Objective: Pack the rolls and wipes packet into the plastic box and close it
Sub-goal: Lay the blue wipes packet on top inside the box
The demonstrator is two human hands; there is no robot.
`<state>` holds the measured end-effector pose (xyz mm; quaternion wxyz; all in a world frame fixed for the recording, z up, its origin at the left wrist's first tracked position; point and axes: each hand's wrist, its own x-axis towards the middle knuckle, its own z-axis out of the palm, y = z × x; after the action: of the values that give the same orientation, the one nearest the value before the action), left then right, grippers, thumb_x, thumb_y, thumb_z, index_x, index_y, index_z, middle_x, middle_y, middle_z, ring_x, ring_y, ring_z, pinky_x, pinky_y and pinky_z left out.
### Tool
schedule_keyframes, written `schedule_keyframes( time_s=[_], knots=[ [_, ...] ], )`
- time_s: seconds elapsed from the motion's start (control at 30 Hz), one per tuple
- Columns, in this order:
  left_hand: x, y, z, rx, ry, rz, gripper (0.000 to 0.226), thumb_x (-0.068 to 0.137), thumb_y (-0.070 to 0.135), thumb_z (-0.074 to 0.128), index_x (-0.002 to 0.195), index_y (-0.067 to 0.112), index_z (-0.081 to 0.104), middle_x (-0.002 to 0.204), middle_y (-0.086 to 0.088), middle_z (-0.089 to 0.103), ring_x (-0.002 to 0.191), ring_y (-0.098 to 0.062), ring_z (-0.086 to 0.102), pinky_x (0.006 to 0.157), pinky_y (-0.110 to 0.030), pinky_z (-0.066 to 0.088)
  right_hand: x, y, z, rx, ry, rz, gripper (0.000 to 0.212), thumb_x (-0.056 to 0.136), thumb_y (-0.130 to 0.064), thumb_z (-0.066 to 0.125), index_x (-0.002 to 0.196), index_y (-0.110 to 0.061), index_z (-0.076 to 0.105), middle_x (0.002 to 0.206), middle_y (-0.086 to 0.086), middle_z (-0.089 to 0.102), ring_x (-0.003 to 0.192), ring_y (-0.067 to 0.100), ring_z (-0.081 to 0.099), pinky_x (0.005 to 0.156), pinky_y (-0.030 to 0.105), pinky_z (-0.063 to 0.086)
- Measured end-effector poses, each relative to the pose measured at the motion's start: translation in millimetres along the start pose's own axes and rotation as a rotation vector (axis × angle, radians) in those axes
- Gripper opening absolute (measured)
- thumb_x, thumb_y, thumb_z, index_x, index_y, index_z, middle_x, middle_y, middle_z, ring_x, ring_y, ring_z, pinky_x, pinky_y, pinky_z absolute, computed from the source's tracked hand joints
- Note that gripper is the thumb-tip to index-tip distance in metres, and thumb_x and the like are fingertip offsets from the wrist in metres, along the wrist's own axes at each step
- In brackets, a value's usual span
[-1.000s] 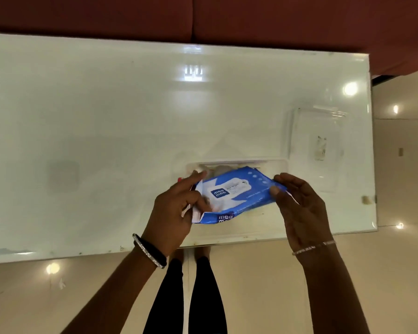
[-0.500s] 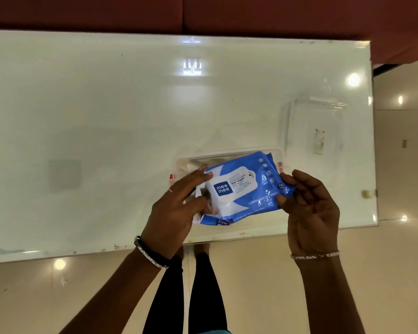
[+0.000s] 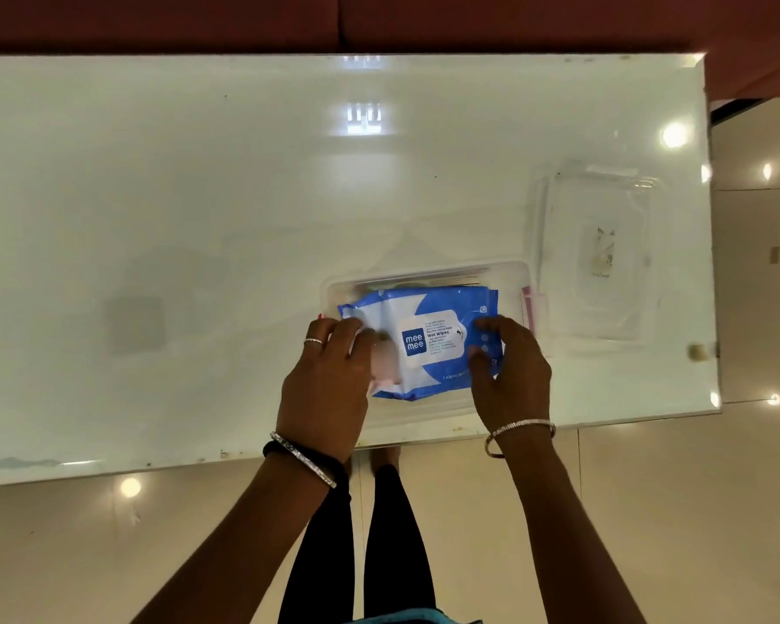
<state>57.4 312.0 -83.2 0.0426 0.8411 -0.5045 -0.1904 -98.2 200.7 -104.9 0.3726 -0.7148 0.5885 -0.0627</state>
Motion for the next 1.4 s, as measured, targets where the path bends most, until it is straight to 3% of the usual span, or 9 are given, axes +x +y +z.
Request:
schedule_keyframes(
  time_s=[0.27, 0.37, 0.5, 0.6, 0.77, 0.9, 1.07, 1.23, 1.4],
  knots=[
    [-1, 13, 12, 0.343, -0.037, -0.116, 0.054, 0.075, 0.037, 0.075, 0.124, 0.019, 0.063, 0.132, -0.002, 0.061, 0.123, -0.025, 0.056, 0.098, -0.047, 0.044, 19, -16, 5, -0.072, -0.079, -0.033, 0.046, 0.089, -0.017, 0.069, 0.132, -0.011, 0.055, 0.134, 0.008, 0.060, 0.125, 0.025, 0.055, 0.103, 0.023, 0.040],
    [-4, 12, 20, 0.453, -0.109, -0.128, 0.063, 0.082, 0.042, 0.068, 0.139, 0.022, 0.048, 0.143, 0.001, 0.052, 0.137, -0.026, 0.042, 0.110, -0.056, 0.028, 16, -15, 14, -0.122, -0.166, -0.058, 0.060, 0.087, -0.022, 0.072, 0.142, -0.017, 0.048, 0.157, 0.006, 0.036, 0.149, 0.026, 0.026, 0.117, 0.036, 0.029],
    [-4, 15, 31, 0.508, -0.201, -0.147, 0.073, 0.094, 0.032, 0.052, 0.152, 0.015, 0.011, 0.160, -0.011, 0.020, 0.147, -0.040, -0.002, 0.103, -0.070, -0.013, 12, -10, 26, -0.239, -0.290, -0.092, 0.089, 0.084, -0.039, 0.073, 0.154, -0.029, 0.019, 0.166, -0.001, 0.002, 0.153, 0.024, -0.001, 0.123, 0.045, 0.019],
    [4, 17, 30, 0.526, -0.238, -0.178, 0.077, 0.097, 0.030, 0.048, 0.153, 0.010, 0.000, 0.161, -0.016, 0.008, 0.141, -0.045, -0.022, 0.098, -0.069, -0.023, 10, -7, 32, -0.372, -0.315, -0.084, 0.097, 0.085, -0.047, 0.068, 0.154, -0.036, 0.001, 0.165, -0.002, -0.010, 0.153, 0.028, -0.006, 0.121, 0.051, 0.012],
    [8, 21, 24, 0.486, -0.236, -0.180, 0.065, 0.094, 0.030, 0.053, 0.149, 0.009, 0.025, 0.158, -0.011, 0.026, 0.144, -0.041, -0.017, 0.100, -0.069, -0.021, 11, -11, 32, -0.430, -0.334, -0.050, 0.097, 0.086, -0.049, 0.065, 0.153, -0.039, -0.005, 0.165, -0.002, -0.012, 0.153, 0.030, -0.002, 0.121, 0.052, 0.014],
    [3, 17, 8, 0.242, -0.058, -0.162, 0.047, 0.080, 0.025, 0.071, 0.125, 0.020, 0.061, 0.139, -0.001, 0.057, 0.148, -0.030, 0.016, 0.111, -0.063, -0.012, 13, -14, 19, -0.336, -0.342, -0.052, 0.086, 0.089, -0.040, 0.065, 0.156, -0.030, 0.012, 0.166, 0.000, 0.002, 0.153, 0.027, 0.007, 0.121, 0.048, 0.024],
    [7, 36, -7, -0.140, 0.244, -0.089, 0.020, 0.082, 0.010, 0.063, 0.100, 0.015, 0.071, 0.109, -0.004, 0.072, 0.123, -0.028, 0.056, 0.113, -0.055, 0.025, 5, -16, -21, -0.012, 0.034, -0.170, 0.030, 0.090, -0.018, 0.068, 0.120, -0.013, 0.068, 0.122, 0.004, 0.070, 0.113, 0.019, 0.065, 0.098, 0.031, 0.050],
    [39, 79, -17, -0.537, 0.240, -0.054, 0.019, 0.087, 0.005, 0.058, 0.096, 0.017, 0.070, 0.095, 0.003, 0.072, 0.096, -0.019, 0.062, 0.090, -0.023, 0.040, 22, 12, -68, 0.173, 0.330, -0.006, 0.013, 0.090, -0.013, 0.064, 0.096, -0.018, 0.074, 0.078, -0.010, 0.073, 0.074, 0.005, 0.071, 0.074, 0.012, 0.052],
    [102, 120, -18, -0.679, 0.228, 0.003, 0.018, 0.089, 0.008, 0.055, 0.098, 0.015, 0.069, 0.095, 0.003, 0.073, 0.092, -0.018, 0.066, 0.086, -0.036, 0.051, 53, 66, -99, 0.279, 0.512, 0.312, 0.014, 0.085, -0.016, 0.063, 0.092, -0.022, 0.073, 0.073, -0.006, 0.072, 0.075, 0.012, 0.073, 0.069, 0.001, 0.042]
  ],
)
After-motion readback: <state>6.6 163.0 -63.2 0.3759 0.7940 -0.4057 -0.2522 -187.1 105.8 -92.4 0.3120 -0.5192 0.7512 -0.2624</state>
